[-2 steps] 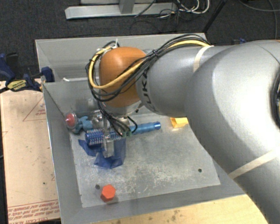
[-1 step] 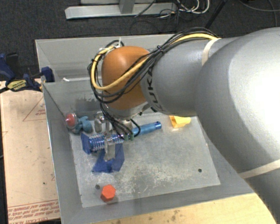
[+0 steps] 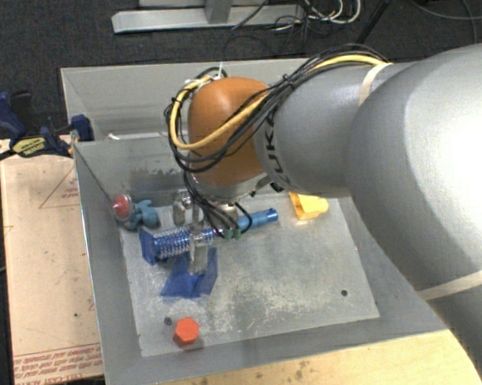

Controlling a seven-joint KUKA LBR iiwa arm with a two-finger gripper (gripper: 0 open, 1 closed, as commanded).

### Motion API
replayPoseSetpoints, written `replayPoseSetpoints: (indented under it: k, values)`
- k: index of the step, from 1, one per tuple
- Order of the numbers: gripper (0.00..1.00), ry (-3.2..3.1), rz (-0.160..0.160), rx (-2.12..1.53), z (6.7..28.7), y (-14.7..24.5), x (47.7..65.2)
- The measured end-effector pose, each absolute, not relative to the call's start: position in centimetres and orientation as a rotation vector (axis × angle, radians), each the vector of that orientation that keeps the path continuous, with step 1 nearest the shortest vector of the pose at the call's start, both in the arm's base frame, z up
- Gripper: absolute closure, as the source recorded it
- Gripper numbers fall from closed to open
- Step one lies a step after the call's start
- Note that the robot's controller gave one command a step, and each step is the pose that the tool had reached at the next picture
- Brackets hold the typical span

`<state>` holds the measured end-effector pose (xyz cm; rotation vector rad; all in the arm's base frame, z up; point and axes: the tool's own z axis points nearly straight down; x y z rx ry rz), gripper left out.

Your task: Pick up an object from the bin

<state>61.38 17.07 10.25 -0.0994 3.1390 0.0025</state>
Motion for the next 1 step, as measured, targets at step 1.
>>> replayPoseSetpoints:
  k: [1]
  values:
    - [0.00, 3.143, 0.003, 0.008, 6.87, 16.55, 61.16]
